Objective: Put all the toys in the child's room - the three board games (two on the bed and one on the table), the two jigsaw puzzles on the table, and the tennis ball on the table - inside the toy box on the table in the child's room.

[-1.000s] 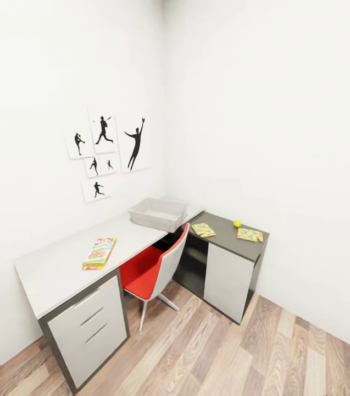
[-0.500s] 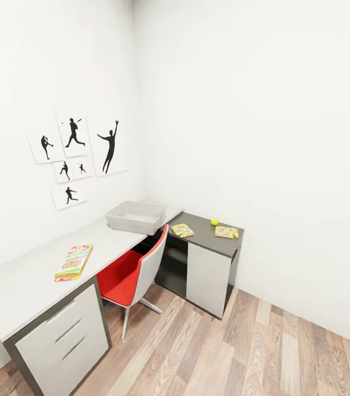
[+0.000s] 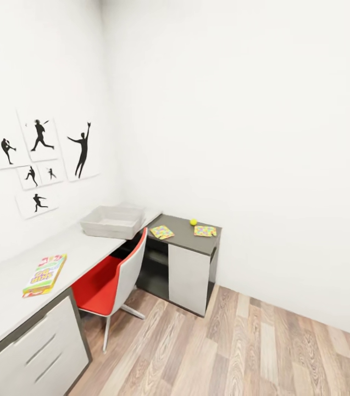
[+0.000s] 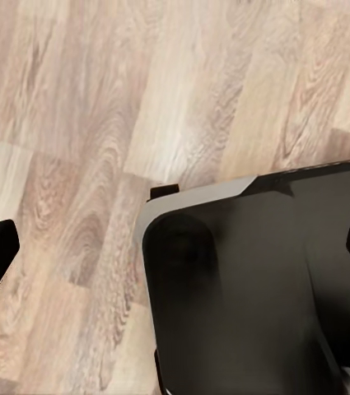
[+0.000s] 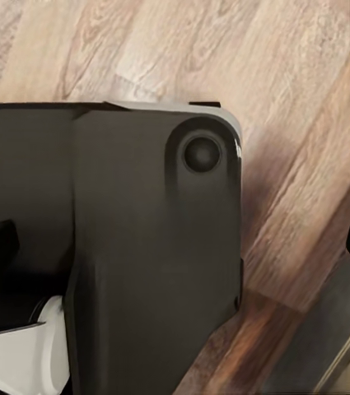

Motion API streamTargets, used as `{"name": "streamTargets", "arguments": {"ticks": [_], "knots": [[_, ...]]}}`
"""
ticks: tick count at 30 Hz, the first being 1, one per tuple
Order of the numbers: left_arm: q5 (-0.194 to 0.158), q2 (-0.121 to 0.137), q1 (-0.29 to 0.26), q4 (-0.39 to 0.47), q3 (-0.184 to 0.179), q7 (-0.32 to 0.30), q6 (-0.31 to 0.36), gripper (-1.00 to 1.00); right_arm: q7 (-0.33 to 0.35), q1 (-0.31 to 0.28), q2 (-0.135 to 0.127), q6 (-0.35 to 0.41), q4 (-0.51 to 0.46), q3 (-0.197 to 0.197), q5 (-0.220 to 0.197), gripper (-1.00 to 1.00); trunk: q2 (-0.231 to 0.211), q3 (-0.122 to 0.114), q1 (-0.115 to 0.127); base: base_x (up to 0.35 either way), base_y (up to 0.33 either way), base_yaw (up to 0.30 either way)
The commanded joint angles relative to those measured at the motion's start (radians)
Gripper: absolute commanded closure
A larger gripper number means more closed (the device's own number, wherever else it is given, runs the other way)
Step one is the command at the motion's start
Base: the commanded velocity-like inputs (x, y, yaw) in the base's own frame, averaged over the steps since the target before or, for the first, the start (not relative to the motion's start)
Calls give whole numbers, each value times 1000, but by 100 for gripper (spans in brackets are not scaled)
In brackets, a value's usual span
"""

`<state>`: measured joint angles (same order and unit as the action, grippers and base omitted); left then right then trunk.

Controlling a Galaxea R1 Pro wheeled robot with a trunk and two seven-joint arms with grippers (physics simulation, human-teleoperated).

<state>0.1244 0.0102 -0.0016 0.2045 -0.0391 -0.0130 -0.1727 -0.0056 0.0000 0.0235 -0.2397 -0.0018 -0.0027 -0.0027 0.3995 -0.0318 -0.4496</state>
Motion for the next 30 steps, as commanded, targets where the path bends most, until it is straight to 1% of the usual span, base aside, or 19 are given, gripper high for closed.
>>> {"name": "streamTargets", "arguments": {"ticks": [1, 30], "knots": [[6, 1, 0, 0, -3, 1, -3, -100, -1, 0, 0, -3, 0, 0, 0, -100, 1, -1, 0, 0, 0, -274], [6, 1, 0, -1, -4, 1, -4, -100, -1, 0, -1, -3, 0, 0, 0, -100, 1, -24, 0, 0, 0, -274]]}}
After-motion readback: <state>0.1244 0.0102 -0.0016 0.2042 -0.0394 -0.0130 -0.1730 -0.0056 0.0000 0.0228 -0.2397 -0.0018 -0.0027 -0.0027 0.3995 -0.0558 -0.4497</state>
